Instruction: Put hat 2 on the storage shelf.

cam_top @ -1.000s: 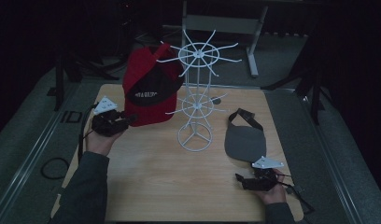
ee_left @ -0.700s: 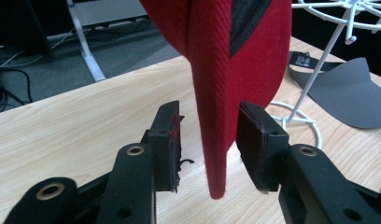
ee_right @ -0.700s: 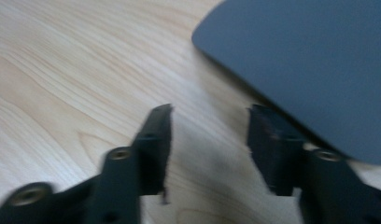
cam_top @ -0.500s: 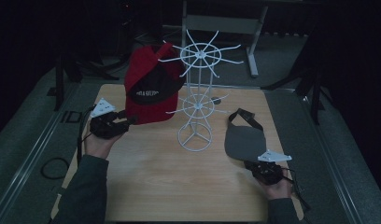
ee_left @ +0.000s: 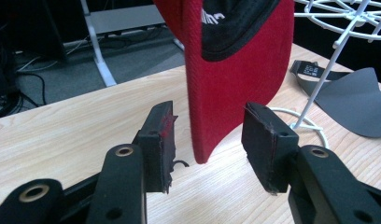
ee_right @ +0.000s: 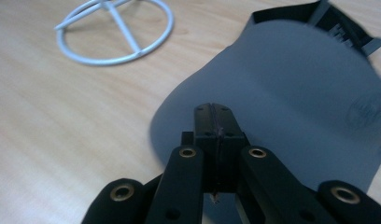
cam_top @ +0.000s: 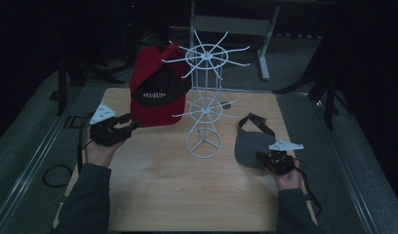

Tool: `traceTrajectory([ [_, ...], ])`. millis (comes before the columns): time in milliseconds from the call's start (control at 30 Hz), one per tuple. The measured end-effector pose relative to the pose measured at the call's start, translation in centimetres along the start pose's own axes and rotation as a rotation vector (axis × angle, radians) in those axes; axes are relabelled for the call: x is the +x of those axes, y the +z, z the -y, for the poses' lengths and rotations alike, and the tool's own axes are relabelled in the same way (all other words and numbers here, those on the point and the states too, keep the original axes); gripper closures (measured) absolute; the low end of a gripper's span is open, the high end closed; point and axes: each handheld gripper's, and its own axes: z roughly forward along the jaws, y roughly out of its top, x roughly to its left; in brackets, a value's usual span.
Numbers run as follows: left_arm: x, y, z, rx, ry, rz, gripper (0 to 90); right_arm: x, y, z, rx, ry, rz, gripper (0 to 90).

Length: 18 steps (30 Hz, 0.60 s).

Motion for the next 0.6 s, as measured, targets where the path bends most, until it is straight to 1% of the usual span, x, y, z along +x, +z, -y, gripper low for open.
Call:
traceTrajectory([
  [67,0.0,0.0,0.0,0.0,-0.001,-0.003,54.7,-0.6,0.4,-0.7,-0.004,0.009,0.01,90.0],
  [100,0.1,-0.1,0.0,-0.004,-0.003,-0.004,54.7,-1.2,0.7,-1.4,-0.012,0.022,0.018,90.0],
  [133,0.1,-0.1,0.0,-0.004,-0.003,-0.004,54.7,-1.2,0.7,-1.4,-0.012,0.022,0.018,90.0],
  [167,0.2,-0.2,0.0,-0.004,-0.004,-0.007,54.7,-1.8,1.0,-2.1,-0.025,0.033,0.025,90.0],
  [200,0.2,-0.2,0.0,-0.004,-0.004,-0.007,54.7,-1.8,1.0,-2.1,-0.025,0.033,0.025,90.0],
  [233,0.2,-0.2,0.0,-0.005,-0.005,-0.008,54.7,-2.3,1.3,-2.8,-0.03,0.039,0.041,90.0],
  [300,0.2,-0.2,0.0,-0.005,-0.003,-0.009,54.7,-2.5,1.4,-3.0,-0.031,0.042,0.047,90.0],
  [333,0.2,-0.2,0.0,-0.005,-0.003,-0.009,54.7,-3.0,1.7,-3.5,-0.036,0.048,0.058,90.0],
  [367,0.2,-0.1,0.0,-0.004,-0.002,-0.008,54.7,-3.0,1.7,-3.5,-0.036,0.048,0.058,90.0],
  [400,0.2,-0.2,0.0,-0.002,0.001,-0.01,54.4,-3.6,2.0,-4.2,-0.045,0.05,0.072,90.0],
  [433,0.2,-0.2,0.0,-0.002,0.001,-0.01,54.4,-3.6,2.0,-4.2,-0.045,0.05,0.072,90.0],
  [467,0.3,-0.2,0.0,-0.003,-0.001,-0.009,54.4,-4.0,2.3,-4.8,-0.046,0.044,0.087,90.0],
  [500,0.3,-0.2,0.0,-0.003,-0.001,-0.009,54.4,-4.0,2.3,-4.8,-0.046,0.044,0.087,90.0],
  [533,0.3,-0.2,-0.1,-0.005,-0.004,-0.01,54.4,-4.4,2.5,-5.5,-0.047,0.05,0.101,90.0],
  [567,0.3,-0.2,-0.1,-0.005,-0.004,-0.01,54.4,-4.4,2.5,-5.5,-0.047,0.05,0.101,90.0],
  [600,0.4,-0.3,-0.1,-0.007,-0.003,-0.01,54.4,-4.9,2.8,-6.1,-0.04,0.044,0.122,90.0],
])
